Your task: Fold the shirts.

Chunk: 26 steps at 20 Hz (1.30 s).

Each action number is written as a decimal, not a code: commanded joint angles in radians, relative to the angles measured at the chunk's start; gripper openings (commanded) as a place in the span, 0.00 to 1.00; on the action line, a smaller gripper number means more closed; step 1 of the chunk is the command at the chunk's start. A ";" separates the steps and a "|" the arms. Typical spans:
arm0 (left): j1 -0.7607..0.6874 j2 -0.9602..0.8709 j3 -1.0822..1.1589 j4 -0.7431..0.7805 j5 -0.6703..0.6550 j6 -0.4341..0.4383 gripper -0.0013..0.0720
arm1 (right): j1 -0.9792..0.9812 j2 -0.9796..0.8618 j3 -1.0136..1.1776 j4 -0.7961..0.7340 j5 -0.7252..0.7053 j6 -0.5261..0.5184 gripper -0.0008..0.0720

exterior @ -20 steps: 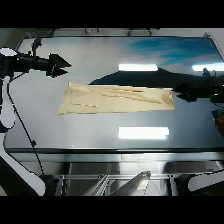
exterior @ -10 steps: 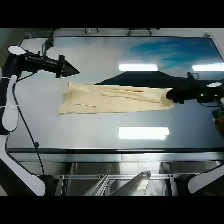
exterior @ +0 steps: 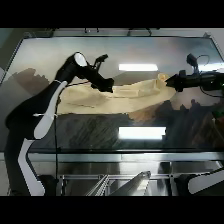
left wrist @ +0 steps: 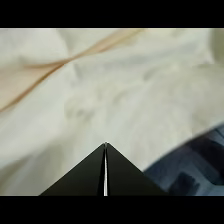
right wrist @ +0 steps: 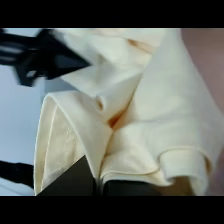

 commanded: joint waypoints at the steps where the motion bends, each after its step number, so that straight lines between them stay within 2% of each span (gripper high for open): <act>1: -0.095 -0.097 0.065 0.091 0.102 -0.082 0.02 | 0.007 0.105 0.010 0.195 0.136 0.031 0.03; 4: -0.143 -0.195 0.157 0.048 0.058 -0.085 0.02 | 0.040 0.172 0.010 0.203 0.130 0.051 0.03; 7: -0.145 -0.191 0.156 -0.003 0.039 -0.085 0.02 | 0.104 0.194 0.010 0.202 0.121 0.076 0.03; 8: -0.129 -0.161 0.156 -0.059 0.021 -0.078 0.02 | 0.130 0.194 0.010 0.203 0.113 0.079 0.03; 10: -0.073 -0.066 0.156 -0.217 -0.054 -0.010 0.02 | 0.203 0.194 0.010 0.201 0.054 0.094 0.03; 13: 0.068 0.124 0.156 -0.399 -0.230 0.043 0.02 | 0.380 0.178 0.010 0.200 -0.193 0.094 0.02; 15: 0.185 0.242 0.156 -0.421 -0.333 0.043 0.02 | 0.544 0.126 0.010 0.195 -0.425 0.093 0.03; 16: 0.250 0.301 0.142 -0.422 -0.353 0.045 0.02 | 0.625 0.085 0.010 0.194 -0.542 0.093 0.03; 18: 0.377 0.420 0.048 -0.443 -0.304 0.078 0.02 | 0.793 -0.027 0.014 0.194 -0.804 0.093 0.03; 19: 0.427 0.459 0.009 -0.446 -0.283 0.084 0.02 | 0.857 -0.089 0.035 0.193 -0.885 0.093 0.03; 20: 0.470 0.491 -0.031 -0.456 -0.270 0.091 0.02 | 0.904 -0.156 0.080 0.192 -0.904 0.086 0.29; 21: 0.508 0.523 -0.074 -0.464 -0.261 0.102 0.02 | 0.933 -0.217 0.135 0.196 -0.859 0.071 0.67; 22: 0.533 0.549 -0.114 -0.463 -0.254 0.112 0.04 | 0.945 -0.255 0.188 0.208 -0.786 0.071 0.73; 23: 0.554 0.575 -0.155 -0.463 -0.253 0.129 0.04 | 0.944 -0.266 0.218 0.235 -0.726 0.069 0.53; 24: 0.569 0.597 -0.195 -0.463 -0.251 0.137 0.04 | 0.932 -0.256 0.231 0.259 -0.667 0.035 0.11; 25: 0.576 0.612 -0.227 -0.463 -0.245 0.150 0.04 | 0.910 -0.234 0.231 0.261 -0.614 0.035 0.03; 26: 0.581 0.624 -0.256 -0.463 -0.244 0.165 0.04 | 0.876 -0.206 0.231 0.252 -0.554 0.050 0.03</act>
